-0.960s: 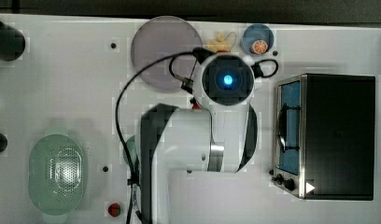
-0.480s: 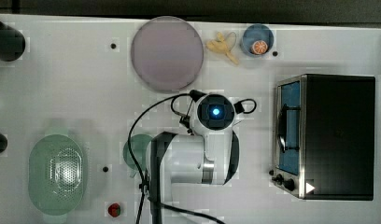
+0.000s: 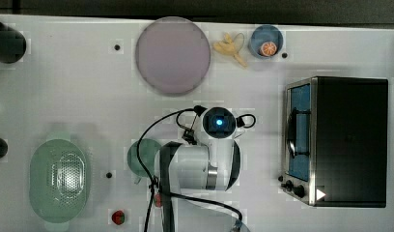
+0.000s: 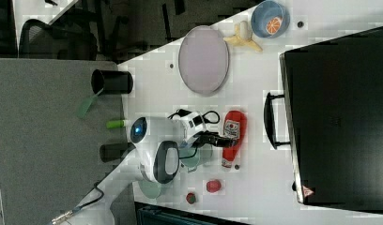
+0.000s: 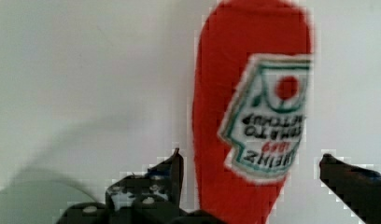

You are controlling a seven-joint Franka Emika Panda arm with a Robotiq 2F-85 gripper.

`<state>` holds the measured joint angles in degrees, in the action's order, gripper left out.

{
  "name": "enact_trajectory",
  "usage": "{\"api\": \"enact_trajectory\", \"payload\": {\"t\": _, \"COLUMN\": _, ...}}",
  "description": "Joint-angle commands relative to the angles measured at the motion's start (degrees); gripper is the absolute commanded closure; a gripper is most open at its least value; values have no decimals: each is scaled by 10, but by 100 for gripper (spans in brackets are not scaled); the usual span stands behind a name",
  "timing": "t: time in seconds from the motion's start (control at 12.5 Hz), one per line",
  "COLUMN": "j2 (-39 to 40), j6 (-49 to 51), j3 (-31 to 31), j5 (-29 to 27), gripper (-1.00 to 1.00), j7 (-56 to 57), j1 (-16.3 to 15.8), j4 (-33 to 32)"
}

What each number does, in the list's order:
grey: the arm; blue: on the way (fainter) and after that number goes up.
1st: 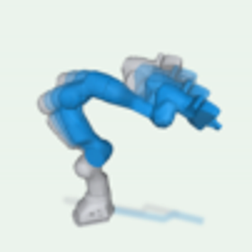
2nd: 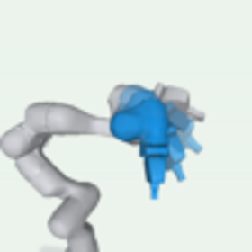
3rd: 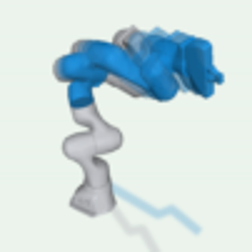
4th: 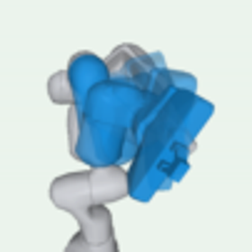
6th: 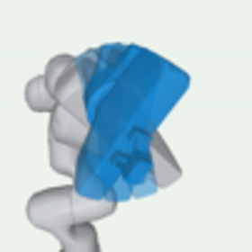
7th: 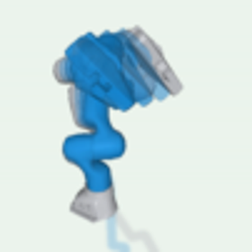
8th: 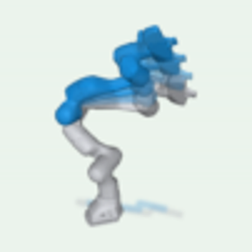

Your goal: Pick ketchup from plate and place it on table.

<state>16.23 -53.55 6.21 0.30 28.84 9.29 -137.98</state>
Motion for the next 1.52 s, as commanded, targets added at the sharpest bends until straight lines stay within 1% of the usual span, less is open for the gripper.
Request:
{"api": "enact_trajectory", "payload": {"t": 0.08, "j2": -44, "j6": -13, "j3": -7, "j5": 1, "gripper": -100, "j7": 6, "j1": -2, "j4": 30}}
{"api": "enact_trajectory", "payload": {"t": 0.16, "j2": -67, "j6": 1, "j3": -7, "j5": 1, "gripper": -100, "j7": -5, "j1": -2, "j4": 39}}
{"api": "enact_trajectory", "payload": {"t": 0.32, "j2": -124, "j6": 63, "j3": -7, "j5": 1, "gripper": -100, "j7": -53, "j1": -2, "j4": 67}}
{"api": "enact_trajectory", "payload": {"t": 0.56, "j2": -197, "j6": 177, "j3": -7, "j5": 1, "gripper": -100, "j7": -180, "j1": -2, "j4": 140}}
{"api": "enact_trajectory", "payload": {"t": 0.88, "j2": -246, "j6": 361, "j3": -7, "j5": 1, "gripper": -100, "j7": -307, "j1": -2, "j4": 242}}
{"api": "enact_trajectory", "payload": {"t": 1.04, "j2": -252, "j6": 432, "j3": -6, "j5": 2, "gripper": -100, "j7": -309, "j1": -2, "j4": 291}}
{"api": "enact_trajectory", "payload": {"t": 1.2, "j2": -250, "j6": 512, "j3": -7, "j5": 1, "gripper": -100, "j7": -309, "j1": -2, "j4": 323}}
{"api": "enact_trajectory", "payload": {"t": 1.36, "j2": -247, "j6": 512, "j3": -6, "j5": 1, "gripper": -100, "j7": -309, "j1": -2, "j4": 343}}
{"api": "enact_trajectory", "payload": {"t": 1.52, "j2": -248, "j6": 512, "j3": -6, "j5": 1, "gripper": -100, "j7": -309, "j1": -2, "j4": 345}}
